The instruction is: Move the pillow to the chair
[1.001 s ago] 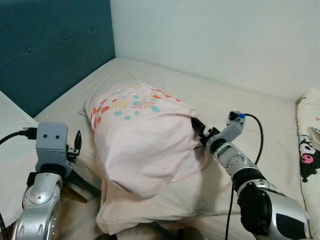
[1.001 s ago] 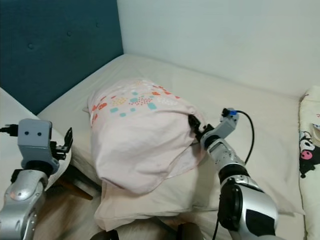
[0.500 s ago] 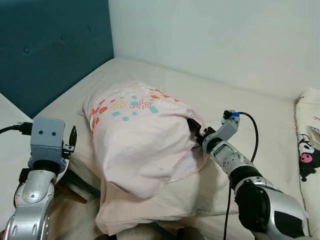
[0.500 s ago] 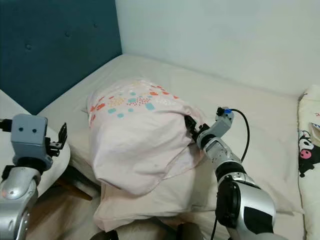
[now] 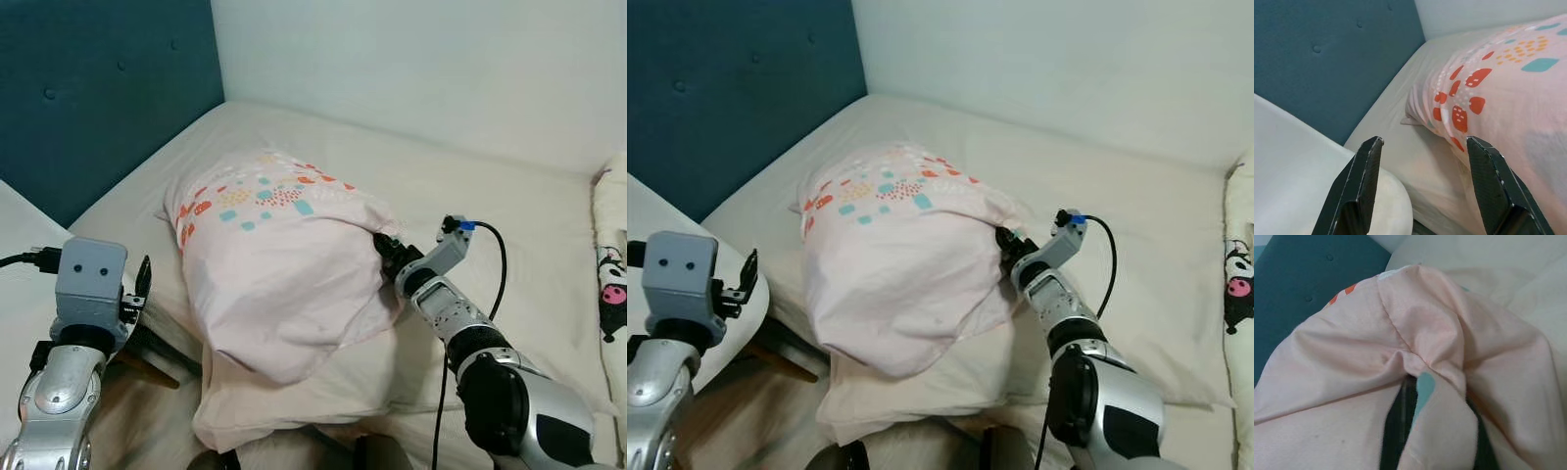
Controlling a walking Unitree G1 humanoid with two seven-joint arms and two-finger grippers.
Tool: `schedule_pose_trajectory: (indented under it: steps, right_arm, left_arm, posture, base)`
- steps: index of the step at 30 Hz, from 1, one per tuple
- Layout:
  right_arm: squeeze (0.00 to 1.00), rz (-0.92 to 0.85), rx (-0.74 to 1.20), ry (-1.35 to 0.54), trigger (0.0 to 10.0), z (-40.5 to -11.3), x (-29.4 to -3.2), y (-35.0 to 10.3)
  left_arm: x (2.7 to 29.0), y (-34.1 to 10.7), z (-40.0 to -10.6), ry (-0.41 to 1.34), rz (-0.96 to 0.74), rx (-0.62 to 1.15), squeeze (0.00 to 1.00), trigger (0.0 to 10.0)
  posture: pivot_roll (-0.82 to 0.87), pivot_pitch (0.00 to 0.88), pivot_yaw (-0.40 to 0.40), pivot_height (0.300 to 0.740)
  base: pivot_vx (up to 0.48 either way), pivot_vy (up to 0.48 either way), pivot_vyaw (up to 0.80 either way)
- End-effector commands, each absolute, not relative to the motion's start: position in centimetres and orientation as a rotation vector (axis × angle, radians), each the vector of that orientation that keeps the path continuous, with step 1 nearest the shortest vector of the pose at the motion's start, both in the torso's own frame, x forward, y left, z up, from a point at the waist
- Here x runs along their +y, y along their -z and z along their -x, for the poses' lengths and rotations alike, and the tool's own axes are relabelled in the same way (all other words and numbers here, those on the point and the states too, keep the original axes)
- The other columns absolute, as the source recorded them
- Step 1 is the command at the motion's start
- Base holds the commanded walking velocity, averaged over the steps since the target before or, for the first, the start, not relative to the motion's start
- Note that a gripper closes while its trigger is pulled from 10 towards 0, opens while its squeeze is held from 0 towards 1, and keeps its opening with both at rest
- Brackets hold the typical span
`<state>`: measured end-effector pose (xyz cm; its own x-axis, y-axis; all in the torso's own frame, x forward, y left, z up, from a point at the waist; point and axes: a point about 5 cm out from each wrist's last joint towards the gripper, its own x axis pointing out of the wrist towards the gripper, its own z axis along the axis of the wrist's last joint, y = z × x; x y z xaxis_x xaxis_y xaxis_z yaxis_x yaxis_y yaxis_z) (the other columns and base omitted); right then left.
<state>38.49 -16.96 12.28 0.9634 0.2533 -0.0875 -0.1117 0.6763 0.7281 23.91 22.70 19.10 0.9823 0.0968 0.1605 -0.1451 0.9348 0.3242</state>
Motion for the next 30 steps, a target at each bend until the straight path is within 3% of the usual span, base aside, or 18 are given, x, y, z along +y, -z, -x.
schedule_pose_trajectory:
  steps: [1,9,11,16,23,30]
  right_arm:
    - [0.0,-0.784,0.238,-0.216,0.0,-38.0,-16.2,-11.2]
    - [0.0,-0.738,0.158,-0.326,0.0,-39.0,-15.3,-13.7]
    - [0.0,-0.741,0.046,-0.45,0.0,-39.9,-14.7,-17.0]
    - [0.0,-0.743,-0.091,-0.552,0.0,-40.6,-14.6,-20.9]
    - [0.0,-0.726,-0.289,-0.615,0.0,-41.3,-15.2,-27.6]
    - [0.0,-0.715,-0.422,-0.657,0.0,-41.2,-15.6,-31.9]
  left_arm:
    - [23.1,-19.4,-23.7,-0.125,-0.358,-0.134,0.0,10.0]
    - [22.7,-19.9,-23.9,-0.134,-0.327,-0.144,0.0,10.0]
    - [22.3,-20.1,-24.4,-0.143,-0.296,-0.159,0.0,10.0]
    - [21.7,-20.2,-25.3,-0.14,-0.265,-0.175,0.0,10.0]
    - [20.7,-21.1,-28.0,-0.127,-0.191,-0.225,0.0,10.0]
    - [20.7,-21.8,-29.2,-0.15,-0.148,-0.262,0.0,10.0]
  posture:
    - [0.07,0.157,-0.031,0.6]
    - [0.06,0.135,-0.049,0.6]
    - [0.05,0.108,-0.058,0.6]
    - [0.02,0.067,-0.063,0.615]
    - [-0.01,0.0,-0.073,0.645]
    - [-0.01,0.0,-0.087,0.67]
  base:
    - [0.0,0.0,0.0]
    - [0.0,0.0,0.0]
    - [0.0,0.0,0.0]
    - [0.0,0.0,0.0]
    - [0.0,0.0,0.0]
    - [0.0,0.0,0.0]
